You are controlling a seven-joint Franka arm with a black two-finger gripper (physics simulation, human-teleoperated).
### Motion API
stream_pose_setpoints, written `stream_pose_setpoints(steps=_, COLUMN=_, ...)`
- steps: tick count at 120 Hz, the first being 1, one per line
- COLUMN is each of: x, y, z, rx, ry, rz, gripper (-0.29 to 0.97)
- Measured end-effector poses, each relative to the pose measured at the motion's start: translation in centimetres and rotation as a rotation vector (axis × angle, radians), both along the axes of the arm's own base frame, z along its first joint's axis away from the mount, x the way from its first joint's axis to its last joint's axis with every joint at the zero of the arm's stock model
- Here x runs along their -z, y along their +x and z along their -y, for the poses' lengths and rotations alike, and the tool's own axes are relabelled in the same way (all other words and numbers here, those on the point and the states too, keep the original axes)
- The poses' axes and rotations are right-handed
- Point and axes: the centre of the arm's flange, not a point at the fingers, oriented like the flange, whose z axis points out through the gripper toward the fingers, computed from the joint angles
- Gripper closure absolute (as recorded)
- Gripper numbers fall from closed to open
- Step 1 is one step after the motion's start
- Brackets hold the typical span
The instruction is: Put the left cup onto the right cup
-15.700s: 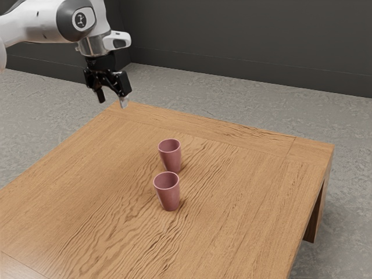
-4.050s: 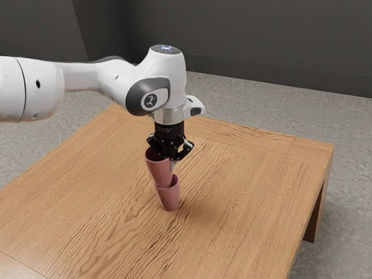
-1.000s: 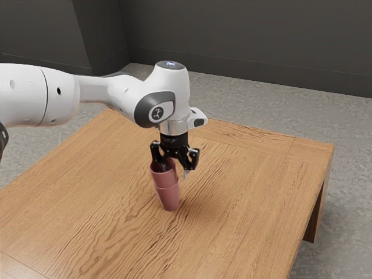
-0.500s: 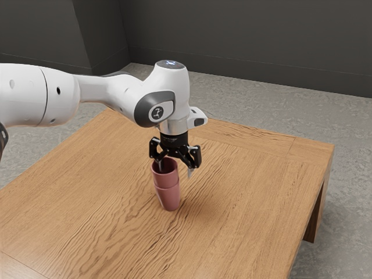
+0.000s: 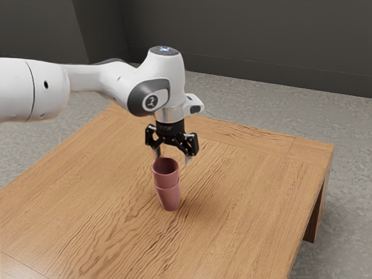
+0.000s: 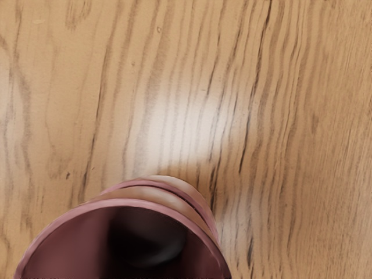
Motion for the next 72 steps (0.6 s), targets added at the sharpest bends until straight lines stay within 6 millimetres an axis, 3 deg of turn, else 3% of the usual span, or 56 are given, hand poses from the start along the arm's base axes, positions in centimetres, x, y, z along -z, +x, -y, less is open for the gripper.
stream_pose_setpoints(steps=24, x=-2.5, y=-0.5, z=-0.8, rx=-0.008, ry=0.009, rz=0.020, gripper=0.00)
stream_pose_setpoints(steps=72, x=-10.6, y=0.3, z=-10.2, rx=-0.081, ry=0.016, rz=0.036, gripper=0.00)
